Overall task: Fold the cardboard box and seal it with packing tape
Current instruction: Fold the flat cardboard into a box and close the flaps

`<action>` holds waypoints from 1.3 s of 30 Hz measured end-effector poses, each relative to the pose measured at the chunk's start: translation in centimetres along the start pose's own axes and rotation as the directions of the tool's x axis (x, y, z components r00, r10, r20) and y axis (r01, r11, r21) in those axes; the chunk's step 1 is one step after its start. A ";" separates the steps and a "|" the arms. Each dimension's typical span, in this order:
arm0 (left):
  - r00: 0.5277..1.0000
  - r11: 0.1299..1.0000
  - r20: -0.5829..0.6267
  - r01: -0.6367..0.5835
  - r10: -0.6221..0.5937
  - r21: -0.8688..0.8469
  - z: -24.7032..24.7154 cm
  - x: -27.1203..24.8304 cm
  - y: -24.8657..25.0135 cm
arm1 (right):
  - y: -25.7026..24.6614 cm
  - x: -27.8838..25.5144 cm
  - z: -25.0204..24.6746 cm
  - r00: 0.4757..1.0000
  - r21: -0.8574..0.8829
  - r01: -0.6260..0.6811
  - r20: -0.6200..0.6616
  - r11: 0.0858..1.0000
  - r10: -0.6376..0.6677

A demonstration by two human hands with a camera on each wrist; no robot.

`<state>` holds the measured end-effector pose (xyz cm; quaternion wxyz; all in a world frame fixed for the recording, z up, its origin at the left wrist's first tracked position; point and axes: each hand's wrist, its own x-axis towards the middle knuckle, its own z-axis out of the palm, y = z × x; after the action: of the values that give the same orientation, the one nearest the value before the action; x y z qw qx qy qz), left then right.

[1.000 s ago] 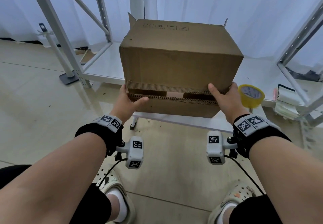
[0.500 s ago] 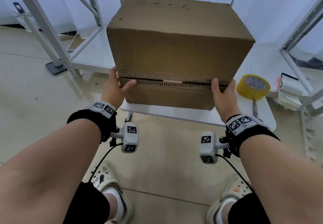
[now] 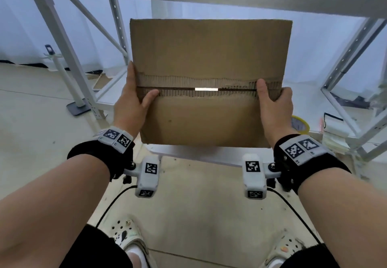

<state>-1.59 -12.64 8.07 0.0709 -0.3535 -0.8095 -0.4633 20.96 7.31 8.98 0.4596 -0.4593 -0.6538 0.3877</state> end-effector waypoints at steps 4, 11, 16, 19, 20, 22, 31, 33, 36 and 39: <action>0.995 0.991 0.007 -0.097 0.097 0.094 -3.2 0.8 2.5 | -5.3 0.0 -2.0 0.999 -0.024 -0.005 0.054 1.000 0.006; 0.987 0.957 0.047 -0.161 0.154 0.242 -10.3 4.9 9.8 | -14.4 0.9 -6.7 0.983 -0.014 -0.089 0.160 0.996 0.090; 0.982 0.932 0.083 -0.185 0.167 0.311 -13.5 5.6 12.4 | -17.0 -0.2 -7.8 0.973 -0.040 -0.133 0.184 0.990 0.139; 0.985 0.922 0.107 -0.166 0.137 0.349 -14.4 4.9 12.2 | -17.4 -1.3 -7.5 0.968 -0.037 -0.142 0.204 0.989 0.147; 0.986 0.919 0.116 -0.155 0.121 0.362 -14.7 4.7 12.0 | -17.5 -1.6 -7.3 0.966 -0.038 -0.147 0.211 0.988 0.152; 0.986 0.908 0.138 -0.139 0.091 0.396 -15.0 4.2 11.3 | -17.9 -2.2 -6.8 0.964 -0.034 -0.143 0.224 0.989 0.147; 0.974 0.905 0.217 -0.029 -0.070 0.425 -13.0 3.6 6.5 | -16.8 -1.9 -3.9 0.918 -0.160 -0.146 0.345 0.976 0.194; 0.970 0.908 0.221 0.004 -0.106 0.418 -11.7 3.8 5.1 | -15.9 -1.4 -3.7 0.893 -0.154 -0.163 0.398 0.975 0.212; 0.961 0.902 0.229 0.042 -0.153 0.429 -9.9 4.7 3.7 | -14.3 0.4 -3.5 0.845 -0.116 -0.119 0.509 0.986 0.162; 0.945 0.912 0.277 0.050 -0.175 0.407 -7.4 5.2 3.1 | -12.4 1.7 -3.3 0.823 -0.074 -0.137 0.547 0.988 0.155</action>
<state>-5.04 -14.95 16.74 -0.0136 -0.3518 -0.9064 -0.2335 20.83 5.76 21.84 0.2137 -0.3841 -0.7271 0.5273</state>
